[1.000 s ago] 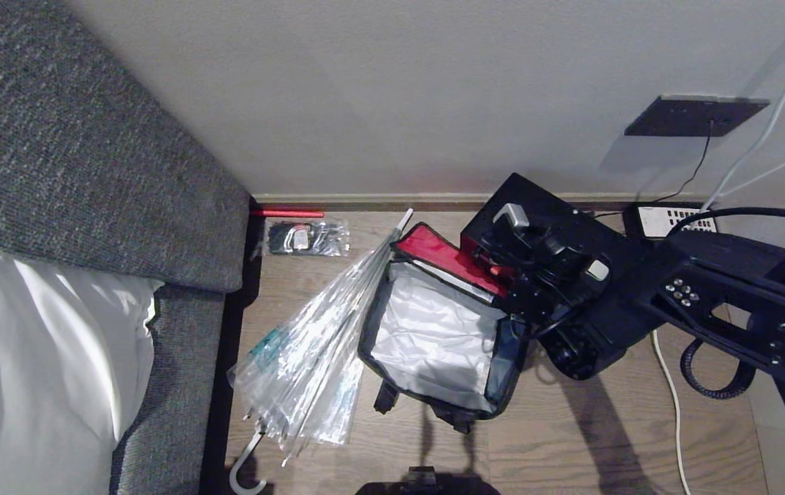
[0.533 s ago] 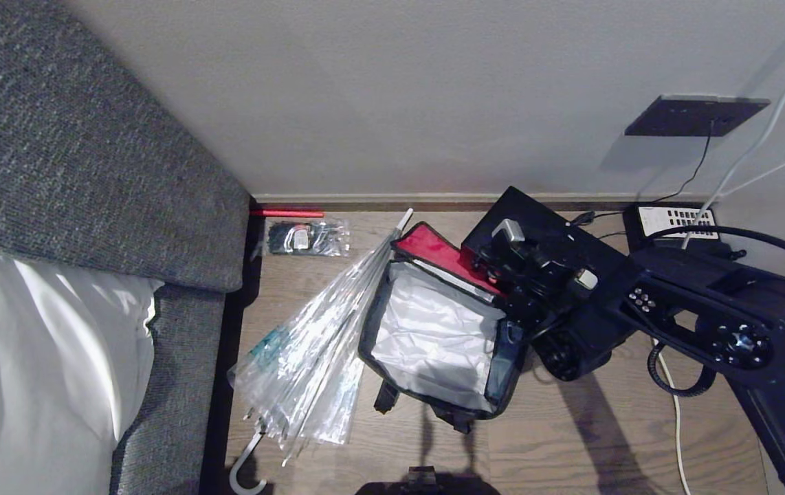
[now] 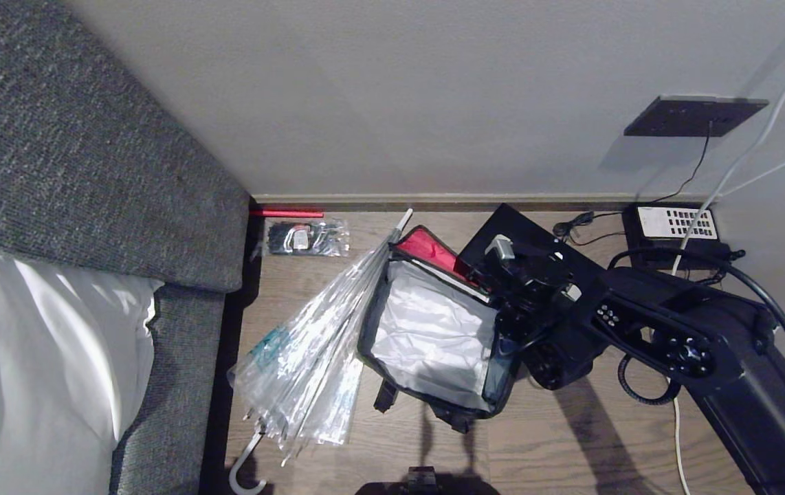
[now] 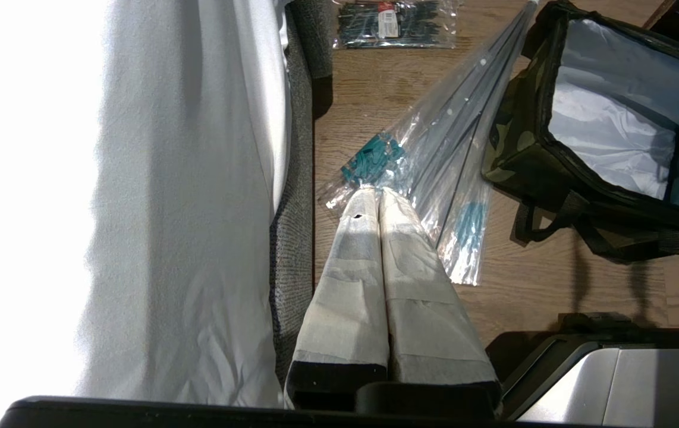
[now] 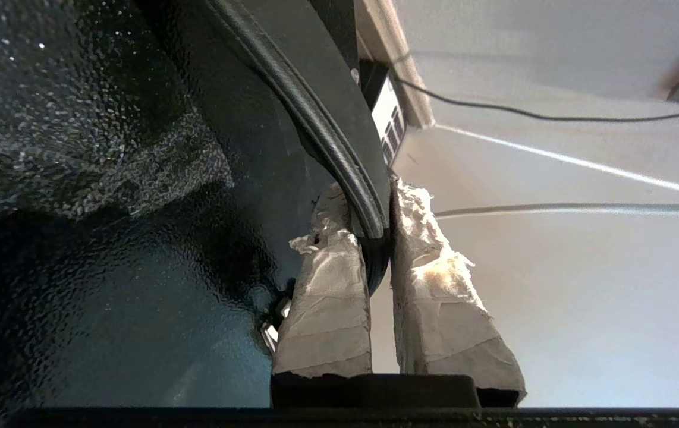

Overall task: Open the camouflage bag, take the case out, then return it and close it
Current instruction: Release the handle

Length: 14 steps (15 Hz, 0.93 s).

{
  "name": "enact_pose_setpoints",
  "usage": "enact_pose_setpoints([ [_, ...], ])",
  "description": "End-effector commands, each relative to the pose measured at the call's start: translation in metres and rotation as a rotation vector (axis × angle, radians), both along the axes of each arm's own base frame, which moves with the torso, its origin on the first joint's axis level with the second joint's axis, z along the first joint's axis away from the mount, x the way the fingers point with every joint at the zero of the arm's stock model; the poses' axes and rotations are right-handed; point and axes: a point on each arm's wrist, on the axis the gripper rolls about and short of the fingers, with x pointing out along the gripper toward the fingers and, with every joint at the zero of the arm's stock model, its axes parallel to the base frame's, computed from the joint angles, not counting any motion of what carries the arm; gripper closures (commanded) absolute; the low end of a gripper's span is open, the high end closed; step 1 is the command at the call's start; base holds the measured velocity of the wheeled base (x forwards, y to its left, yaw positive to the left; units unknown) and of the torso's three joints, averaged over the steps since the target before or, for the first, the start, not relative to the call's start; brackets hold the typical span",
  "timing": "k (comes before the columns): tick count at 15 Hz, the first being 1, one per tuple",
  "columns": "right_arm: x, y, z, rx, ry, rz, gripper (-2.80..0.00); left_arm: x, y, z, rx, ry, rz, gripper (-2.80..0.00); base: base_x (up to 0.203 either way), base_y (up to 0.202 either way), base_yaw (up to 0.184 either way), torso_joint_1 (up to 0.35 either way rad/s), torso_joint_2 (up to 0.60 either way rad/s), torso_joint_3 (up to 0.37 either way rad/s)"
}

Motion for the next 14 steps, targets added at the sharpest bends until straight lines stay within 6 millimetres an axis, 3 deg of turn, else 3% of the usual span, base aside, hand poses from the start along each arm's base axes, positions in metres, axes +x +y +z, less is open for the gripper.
enact_pose_setpoints([
  [1, 0.004, 0.0, -0.011, -0.01, 0.015, -0.006, 0.0, 0.0, 0.0, 0.0, 0.0, 0.0, 0.0, 0.0, 0.0, 0.0, 0.0, 0.0, 0.0, 0.0],
  [11, 0.005, -0.001, -0.043, -0.025, 0.067, -0.001, 0.0, 0.0, 0.0, 0.0, 0.0, 0.0, 0.0, 0.0, 0.0, 0.0, 0.0, 0.0, 0.0, 0.0],
  [12, 0.005, -0.003, -0.046, -0.028, 0.071, 0.008, -2.8, 0.0, 0.0, 0.0, 0.0, 0.0, 0.001, 0.0, 0.0, 0.0, 0.0, 0.0, 0.0, 0.0],
  [14, 0.005, -0.003, -0.051, -0.031, 0.08, 0.011, -2.8, 0.0, 0.0, 0.0, 0.0, 0.0, 0.001, 0.0, 0.0, 0.0, 0.0, 0.0, 0.0, 0.0],
])
